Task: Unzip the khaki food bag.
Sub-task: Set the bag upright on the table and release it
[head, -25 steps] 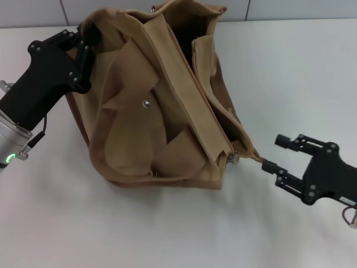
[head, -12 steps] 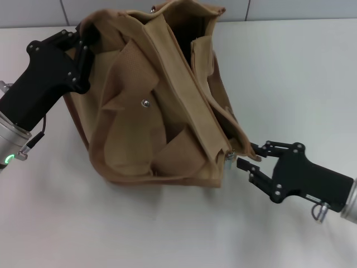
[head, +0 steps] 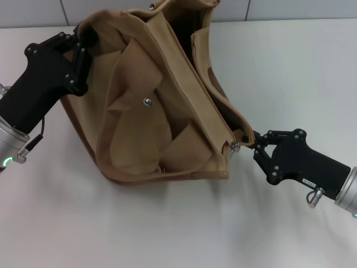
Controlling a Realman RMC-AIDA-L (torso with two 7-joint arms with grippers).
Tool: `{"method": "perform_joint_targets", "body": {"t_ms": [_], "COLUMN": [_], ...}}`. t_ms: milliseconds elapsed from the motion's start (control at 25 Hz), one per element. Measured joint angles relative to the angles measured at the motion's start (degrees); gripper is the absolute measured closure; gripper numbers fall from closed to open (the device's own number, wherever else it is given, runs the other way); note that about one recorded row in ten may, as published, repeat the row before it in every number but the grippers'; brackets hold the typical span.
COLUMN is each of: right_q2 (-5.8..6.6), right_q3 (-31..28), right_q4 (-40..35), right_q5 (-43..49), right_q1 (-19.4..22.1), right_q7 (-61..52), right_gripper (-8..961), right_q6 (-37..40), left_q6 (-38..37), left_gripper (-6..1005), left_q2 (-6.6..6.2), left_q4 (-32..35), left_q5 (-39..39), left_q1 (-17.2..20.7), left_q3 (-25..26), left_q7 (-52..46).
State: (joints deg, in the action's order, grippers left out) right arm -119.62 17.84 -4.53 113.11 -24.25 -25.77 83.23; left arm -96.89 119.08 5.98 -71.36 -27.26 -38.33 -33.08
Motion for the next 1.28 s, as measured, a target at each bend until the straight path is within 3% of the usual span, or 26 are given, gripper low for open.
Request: {"method": "perform_joint_targets", "body": {"t_ms": [320,600,760,1000,1240,1280], "right_q2": [0.41,0.56,1.33,2.63,1.94,1.78], "right_q3": [-1.11,-1.33,-0.95,-0.77,0.58,0.71], "right_q4": [-2.42,-8.87,-14.55,-19.45,-22.45,-22.72], "right_q5": [-2.37,-5.22,-5.2,-4.76,-4.01,-4.02], "right_q1": [1.37,1.33,0.33,-1.34,-2.15,-2.07], "right_q7": [-5.27,-17.66,-29.92,-42.06,-47.77,-47.84], "right_gripper": [910,884,869,847,825,821], "right_q6": [8.22,18.95,24.6,26.22,24.03,23.87], "left_q6": [0.05,-0.7,-1.82,-2.4,2.4,3.09], "left_gripper": [952,951,951,947,942,877], "left_q2": [-0.18,-0.56,-0.65,-0.83,-0.67,-0.67], "left_q4": [0.0,1.17,2.69,4.56,4.18,4.12], "left_q5": [-0.95,-1.33,-1.34,-2.74,-2.42,-2.41], "left_q1": [0.58,1.75,3.51,7.09,8.48,8.7], "left_q3": [-1.33,-9.12,-13.28,-14.21,-12.95,-12.55], "left_q7": [0.0,-0.09,-1.15,-2.63,-5.1,-5.14]}}
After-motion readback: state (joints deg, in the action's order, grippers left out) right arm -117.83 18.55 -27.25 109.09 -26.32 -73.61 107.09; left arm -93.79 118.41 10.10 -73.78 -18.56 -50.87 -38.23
